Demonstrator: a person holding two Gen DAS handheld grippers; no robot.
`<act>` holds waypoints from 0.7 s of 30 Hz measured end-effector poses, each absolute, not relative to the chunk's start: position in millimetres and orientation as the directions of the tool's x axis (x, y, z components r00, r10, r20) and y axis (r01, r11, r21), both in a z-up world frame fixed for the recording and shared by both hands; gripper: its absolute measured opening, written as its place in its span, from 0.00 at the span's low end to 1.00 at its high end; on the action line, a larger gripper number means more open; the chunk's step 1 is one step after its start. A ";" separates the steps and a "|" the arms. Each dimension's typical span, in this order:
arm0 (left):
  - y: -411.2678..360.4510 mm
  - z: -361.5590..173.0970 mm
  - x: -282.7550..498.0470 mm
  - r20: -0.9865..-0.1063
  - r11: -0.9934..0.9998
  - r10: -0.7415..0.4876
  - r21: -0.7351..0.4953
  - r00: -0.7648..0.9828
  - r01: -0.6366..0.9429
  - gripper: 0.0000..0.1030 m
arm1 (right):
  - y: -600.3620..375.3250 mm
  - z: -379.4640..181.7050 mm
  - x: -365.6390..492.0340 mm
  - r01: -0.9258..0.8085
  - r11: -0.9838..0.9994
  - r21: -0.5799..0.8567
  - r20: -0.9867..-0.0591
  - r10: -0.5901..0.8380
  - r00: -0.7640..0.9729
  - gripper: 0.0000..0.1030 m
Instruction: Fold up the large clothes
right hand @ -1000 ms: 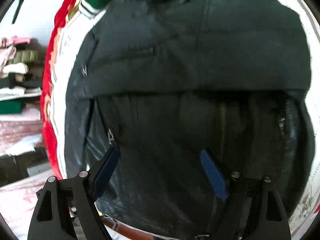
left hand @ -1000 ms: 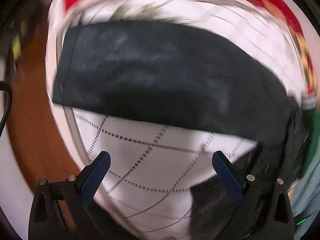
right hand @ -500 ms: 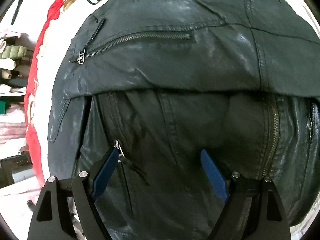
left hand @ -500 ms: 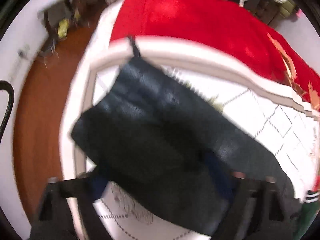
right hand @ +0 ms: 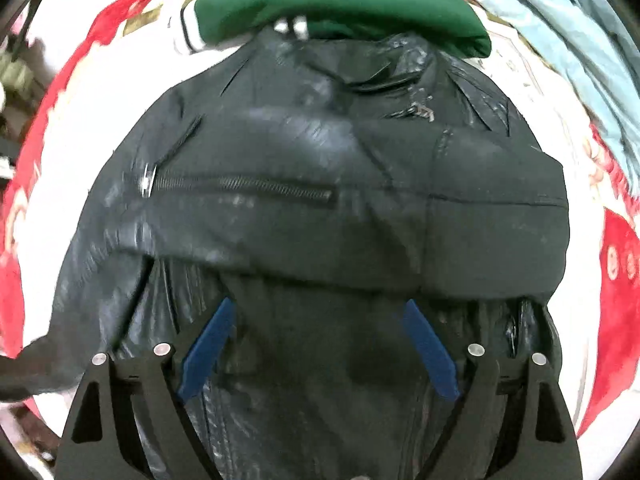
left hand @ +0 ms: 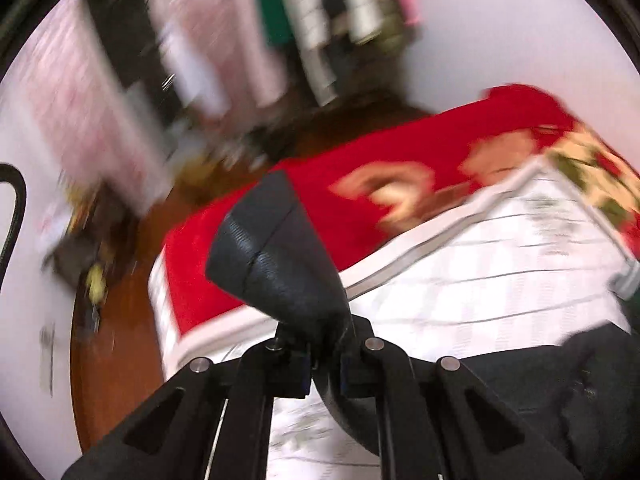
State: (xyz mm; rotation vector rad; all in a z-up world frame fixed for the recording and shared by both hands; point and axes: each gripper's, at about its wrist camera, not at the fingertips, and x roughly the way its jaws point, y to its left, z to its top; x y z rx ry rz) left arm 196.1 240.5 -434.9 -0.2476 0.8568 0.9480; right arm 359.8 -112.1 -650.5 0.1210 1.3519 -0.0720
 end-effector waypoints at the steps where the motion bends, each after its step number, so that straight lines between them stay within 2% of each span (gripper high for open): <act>1: 226.9 -426.2 207.1 -0.724 0.626 0.602 0.168 0.336 -0.761 0.06 | -121.9 -647.8 360.9 0.139 0.989 0.057 -0.976 0.026 0.218 0.86; 5: 152.2 -402.4 260.5 -0.704 0.786 0.509 0.147 0.495 -0.600 0.05 | -186.4 -629.9 361.6 0.239 0.964 0.116 -0.969 0.057 0.239 0.86; 11: -8.9 -416.3 325.9 -0.761 0.963 0.237 0.100 0.604 -0.251 0.05 | -277.2 -623.3 351.0 0.367 0.919 0.146 -0.965 0.050 0.259 0.86; 15: -102.8 -453.6 341.1 -0.835 0.996 0.093 0.082 0.542 -0.045 0.07 | -347.2 -639.1 336.7 0.454 0.881 0.132 -0.972 0.026 0.232 0.86; 21: -175.3 -499.2 341.9 -0.913 0.991 0.004 0.057 0.408 0.119 0.13 | -419.0 -661.8 304.7 0.539 0.833 0.124 -0.983 0.028 0.183 0.86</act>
